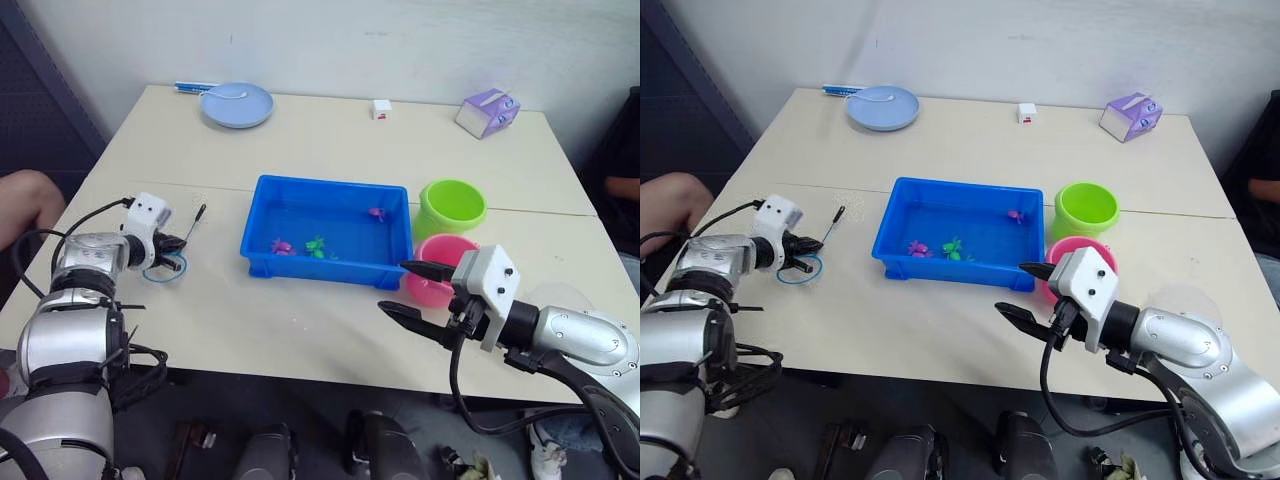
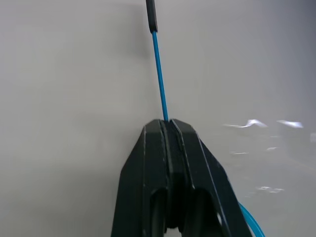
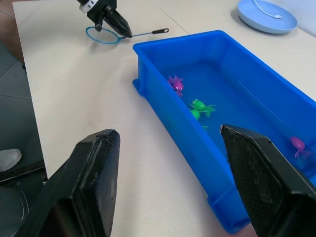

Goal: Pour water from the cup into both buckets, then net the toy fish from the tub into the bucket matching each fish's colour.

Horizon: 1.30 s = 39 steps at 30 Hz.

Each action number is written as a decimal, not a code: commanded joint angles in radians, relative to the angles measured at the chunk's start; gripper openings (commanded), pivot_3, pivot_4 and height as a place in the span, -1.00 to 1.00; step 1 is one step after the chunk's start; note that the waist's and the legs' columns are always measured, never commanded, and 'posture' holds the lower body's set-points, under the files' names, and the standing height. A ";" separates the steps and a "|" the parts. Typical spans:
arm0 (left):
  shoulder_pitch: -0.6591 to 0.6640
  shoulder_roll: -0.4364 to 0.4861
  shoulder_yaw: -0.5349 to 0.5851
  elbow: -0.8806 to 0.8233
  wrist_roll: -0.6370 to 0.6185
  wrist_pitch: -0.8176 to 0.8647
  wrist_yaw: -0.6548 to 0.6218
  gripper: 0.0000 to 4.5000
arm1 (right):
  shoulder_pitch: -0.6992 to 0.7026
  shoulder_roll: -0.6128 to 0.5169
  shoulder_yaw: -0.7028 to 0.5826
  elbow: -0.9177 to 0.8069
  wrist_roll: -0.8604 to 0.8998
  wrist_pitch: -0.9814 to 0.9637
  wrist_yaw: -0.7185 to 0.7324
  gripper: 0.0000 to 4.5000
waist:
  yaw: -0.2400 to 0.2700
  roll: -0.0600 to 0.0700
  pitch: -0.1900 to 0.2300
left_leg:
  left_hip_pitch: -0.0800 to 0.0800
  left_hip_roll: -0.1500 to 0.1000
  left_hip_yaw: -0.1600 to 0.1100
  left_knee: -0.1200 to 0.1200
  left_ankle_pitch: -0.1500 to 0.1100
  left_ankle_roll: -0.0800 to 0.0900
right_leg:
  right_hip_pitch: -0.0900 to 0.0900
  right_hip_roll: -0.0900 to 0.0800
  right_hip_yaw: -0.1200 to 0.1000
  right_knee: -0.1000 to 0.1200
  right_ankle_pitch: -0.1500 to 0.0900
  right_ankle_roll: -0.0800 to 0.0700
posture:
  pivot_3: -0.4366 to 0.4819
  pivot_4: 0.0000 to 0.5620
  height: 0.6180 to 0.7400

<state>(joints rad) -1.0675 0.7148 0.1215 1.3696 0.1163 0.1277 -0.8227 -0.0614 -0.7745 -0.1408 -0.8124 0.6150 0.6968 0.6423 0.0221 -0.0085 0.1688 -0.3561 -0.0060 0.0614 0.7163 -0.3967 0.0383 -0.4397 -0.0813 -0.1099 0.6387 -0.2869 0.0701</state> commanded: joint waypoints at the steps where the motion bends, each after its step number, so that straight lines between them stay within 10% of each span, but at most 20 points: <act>1: -0.054 0.049 0.044 -0.072 -0.077 -0.010 -0.194 -1.00 | -0.001 -0.006 -0.021 -0.013 0.006 -0.026 0.011 1.00 | 0.000 0.000 0.000 | 0.000 0.000 0.000 0.000 0.000 0.000 | 0.000 0.000 0.000 0.000 0.000 0.000 | -0.05 -0.47 1.00; 5: -0.037 0.075 0.034 -0.244 -0.150 0.014 -0.450 -1.00 | -0.032 -0.022 -0.041 0.020 0.047 -0.010 0.049 1.00 | -0.002 0.000 0.000 | 0.000 0.000 0.000 0.000 0.000 0.000 | 0.000 0.000 0.000 0.000 0.000 0.000 | -0.05 -0.47 1.00; 8: 0.104 0.033 0.011 -0.672 -0.285 0.206 -0.567 -1.00 | -0.070 -0.038 -0.059 0.044 0.096 0.013 0.076 1.00 | -0.003 0.001 0.000 | 0.000 0.000 0.000 0.000 0.000 0.000 | 0.000 0.000 0.001 0.000 0.000 0.000 | -0.05 -0.47 1.00; 16: 0.409 -0.060 -0.163 -1.500 -0.430 0.483 -0.476 -1.00 | -0.196 -0.089 -0.027 0.077 0.149 0.052 0.119 1.00 | -0.009 0.003 0.002 | 0.000 0.001 -0.009 0.002 0.000 -0.001 | 0.006 -0.008 0.005 -0.003 0.000 0.000 | -0.05 -0.47 1.00; 39: 0.413 -0.117 -0.437 -1.557 -0.278 0.187 -0.397 -1.00 | -0.347 -0.232 0.146 0.149 0.050 0.049 0.327 1.00 | 0.001 0.004 0.002 | 0.001 0.001 -0.012 0.001 0.000 -0.001 | 0.012 -0.007 0.002 -0.009 0.000 0.000 | -0.05 -0.47 1.00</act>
<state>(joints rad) -0.6375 0.5955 -0.3159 -0.1792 -0.1589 0.3356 -1.2155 -0.4005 -1.0058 0.0031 -0.6326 0.6584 0.7471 0.9611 0.0233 -0.0044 0.1712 -0.3548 -0.0053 0.0493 0.7176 -0.3971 0.0377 -0.4280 -0.0883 -0.1077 0.6293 -0.2869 0.0702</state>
